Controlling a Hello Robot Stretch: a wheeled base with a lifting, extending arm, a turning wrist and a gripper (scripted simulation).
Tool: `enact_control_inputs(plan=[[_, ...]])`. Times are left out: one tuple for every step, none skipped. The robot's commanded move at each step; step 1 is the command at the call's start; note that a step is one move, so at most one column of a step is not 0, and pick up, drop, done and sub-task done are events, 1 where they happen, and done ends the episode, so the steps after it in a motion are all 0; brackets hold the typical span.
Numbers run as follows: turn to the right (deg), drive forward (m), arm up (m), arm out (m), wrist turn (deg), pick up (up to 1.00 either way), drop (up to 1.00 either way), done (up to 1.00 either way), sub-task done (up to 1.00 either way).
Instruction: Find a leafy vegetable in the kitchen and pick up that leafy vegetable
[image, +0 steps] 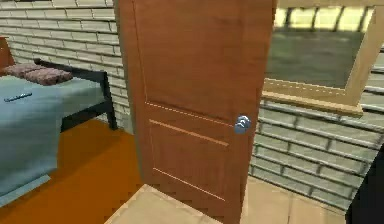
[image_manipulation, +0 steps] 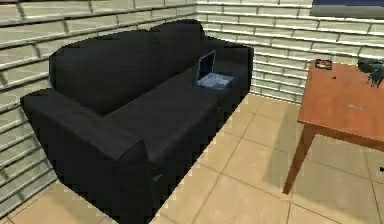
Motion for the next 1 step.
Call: enact_control_inputs(plan=[[-45.0, 0.00, 0.00, 0.00, 0.0, 0.00, 0.00, 0.00, 0.00]])
